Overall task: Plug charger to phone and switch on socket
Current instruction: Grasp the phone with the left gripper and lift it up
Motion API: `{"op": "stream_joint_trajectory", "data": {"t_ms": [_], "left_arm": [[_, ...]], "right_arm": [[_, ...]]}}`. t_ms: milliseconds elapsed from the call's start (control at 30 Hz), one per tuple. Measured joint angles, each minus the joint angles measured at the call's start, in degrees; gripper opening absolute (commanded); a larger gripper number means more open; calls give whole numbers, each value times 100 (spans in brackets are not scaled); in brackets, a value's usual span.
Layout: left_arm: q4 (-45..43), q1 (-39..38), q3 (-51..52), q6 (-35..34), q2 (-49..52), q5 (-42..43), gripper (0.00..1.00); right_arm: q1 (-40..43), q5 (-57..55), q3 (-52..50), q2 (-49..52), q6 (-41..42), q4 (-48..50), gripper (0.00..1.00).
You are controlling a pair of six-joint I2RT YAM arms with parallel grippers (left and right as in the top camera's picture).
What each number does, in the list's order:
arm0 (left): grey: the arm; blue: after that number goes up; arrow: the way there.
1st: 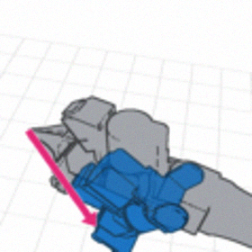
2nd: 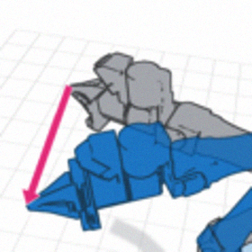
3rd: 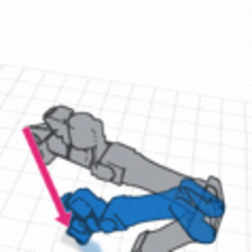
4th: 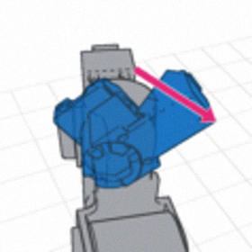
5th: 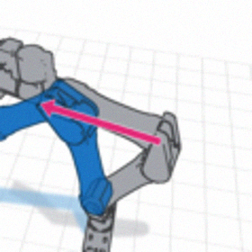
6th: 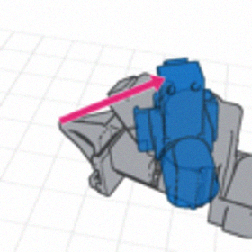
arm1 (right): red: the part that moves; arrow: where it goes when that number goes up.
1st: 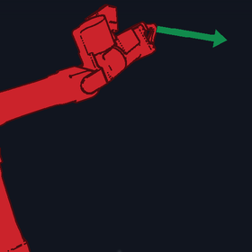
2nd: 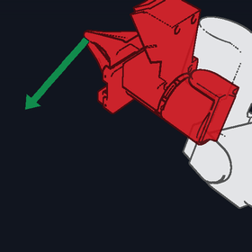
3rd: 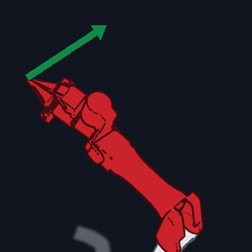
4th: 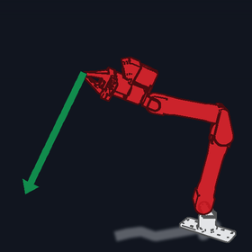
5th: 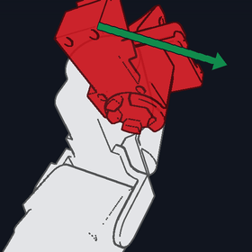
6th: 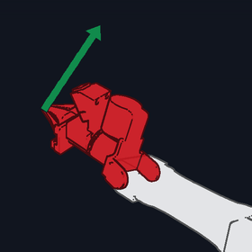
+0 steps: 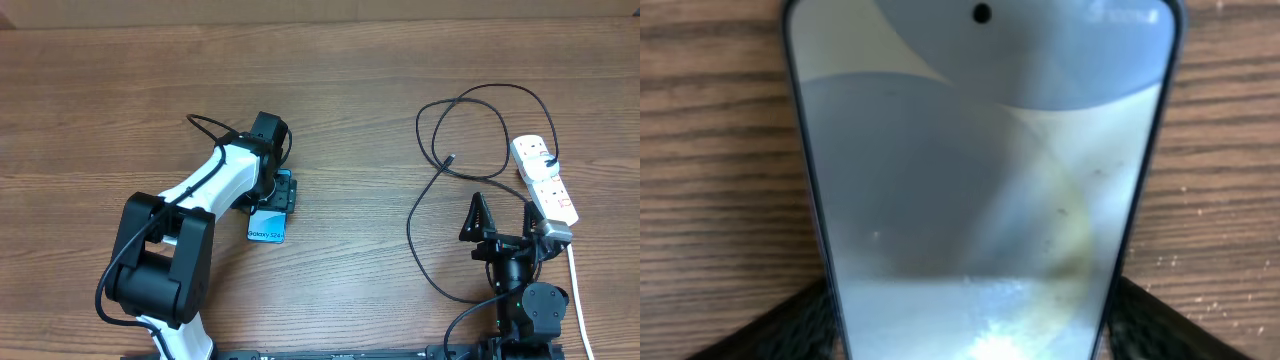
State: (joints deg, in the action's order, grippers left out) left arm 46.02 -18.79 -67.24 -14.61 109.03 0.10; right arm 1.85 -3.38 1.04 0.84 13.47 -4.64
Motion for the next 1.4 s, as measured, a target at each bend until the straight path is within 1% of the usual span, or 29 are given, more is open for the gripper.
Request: {"op": "stream_joint_trajectory", "data": {"t_ms": [100, 200, 433, 600, 733, 900, 1100, 1200, 1400], "left_arm": [[22, 0, -2, -2, -7, 4, 61], [46, 0, -2, -4, -11, 4, 57], [103, 0, -2, -9, -11, 4, 57], [249, 0, -48, -9, -9, 4, 55], [474, 0, -219, -57, 15, 4, 55], [496, 0, -520, -116, 26, 11, 55], [498, 0, -540, -157, 28, 72, 57], [498, 0, -540, -157, 28, 74, 60], [498, 0, -540, -157, 28, 74, 59]], "right_arm": [[0, 0, 0, 0, -2, -2, 100], [0, -2, 0, 0, 0, 0, 100], [0, -2, 0, 0, -2, 0, 100], [0, -2, 0, 0, 0, 0, 100], [0, 0, 0, 0, -2, 0, 100], [0, -2, 0, 0, -2, 0, 100], [0, -2, 0, 0, 0, 0, 100], [0, -2, 0, 0, -2, -2, 100], [0, -4, 0, 0, 2, 2, 100]]}}
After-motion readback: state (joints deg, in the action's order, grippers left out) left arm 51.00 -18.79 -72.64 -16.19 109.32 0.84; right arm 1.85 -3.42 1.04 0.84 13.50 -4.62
